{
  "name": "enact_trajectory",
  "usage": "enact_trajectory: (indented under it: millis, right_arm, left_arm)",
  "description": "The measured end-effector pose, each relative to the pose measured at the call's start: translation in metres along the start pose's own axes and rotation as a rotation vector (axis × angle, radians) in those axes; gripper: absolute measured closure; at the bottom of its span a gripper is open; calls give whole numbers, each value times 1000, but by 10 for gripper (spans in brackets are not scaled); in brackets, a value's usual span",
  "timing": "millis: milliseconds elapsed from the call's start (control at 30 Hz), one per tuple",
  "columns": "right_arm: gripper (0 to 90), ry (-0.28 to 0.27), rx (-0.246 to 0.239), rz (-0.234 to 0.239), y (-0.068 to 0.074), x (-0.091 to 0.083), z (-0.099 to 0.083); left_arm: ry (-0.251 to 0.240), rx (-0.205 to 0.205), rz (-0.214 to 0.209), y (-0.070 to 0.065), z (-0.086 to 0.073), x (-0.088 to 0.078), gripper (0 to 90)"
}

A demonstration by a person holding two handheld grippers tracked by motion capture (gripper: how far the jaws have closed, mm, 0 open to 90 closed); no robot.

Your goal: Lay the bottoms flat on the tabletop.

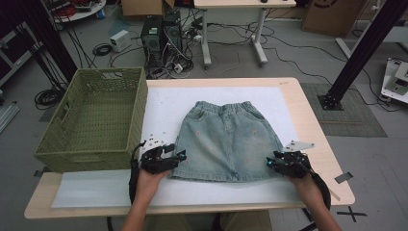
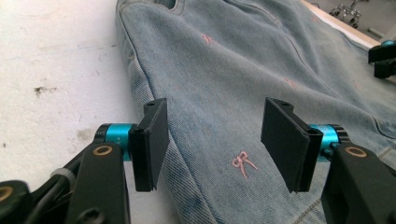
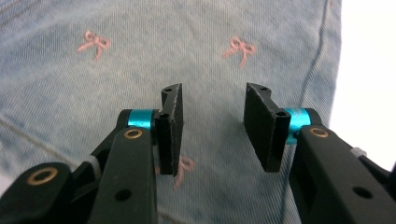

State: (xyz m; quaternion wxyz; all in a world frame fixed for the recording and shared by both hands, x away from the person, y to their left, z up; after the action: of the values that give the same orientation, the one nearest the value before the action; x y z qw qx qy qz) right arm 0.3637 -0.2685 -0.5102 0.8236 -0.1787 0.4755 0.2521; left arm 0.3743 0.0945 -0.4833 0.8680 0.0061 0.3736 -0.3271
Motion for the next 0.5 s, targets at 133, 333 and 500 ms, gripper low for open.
enact_trajectory:
  millis: [133,333,500]
  right_arm:
    - [591,-11,3,14,-4,-6,-13]
    - [620,-42,13,32,-10,-14,-29]
    - [654,-46,-36,4,-10,-20,-40]
  left_arm:
    - [-8,-3,3,1,0,-2,411]
    - [-15,0,5,1,-1,-3,411]
    - [-26,-2,5,2,0,-5,407]
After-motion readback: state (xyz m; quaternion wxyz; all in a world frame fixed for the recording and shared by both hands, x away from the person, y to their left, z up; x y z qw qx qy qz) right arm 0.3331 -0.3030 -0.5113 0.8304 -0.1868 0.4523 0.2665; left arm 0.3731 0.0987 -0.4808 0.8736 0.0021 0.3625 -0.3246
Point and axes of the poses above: each handheld gripper's, and its own axes: x roughly forward along the jaws, z roughly out of its top, y roughly to its left, the point moved 9 cm from there along x, roughly forward along the jaws, and after that the axes turned 15 degrees about y, right-handed, at the moved point
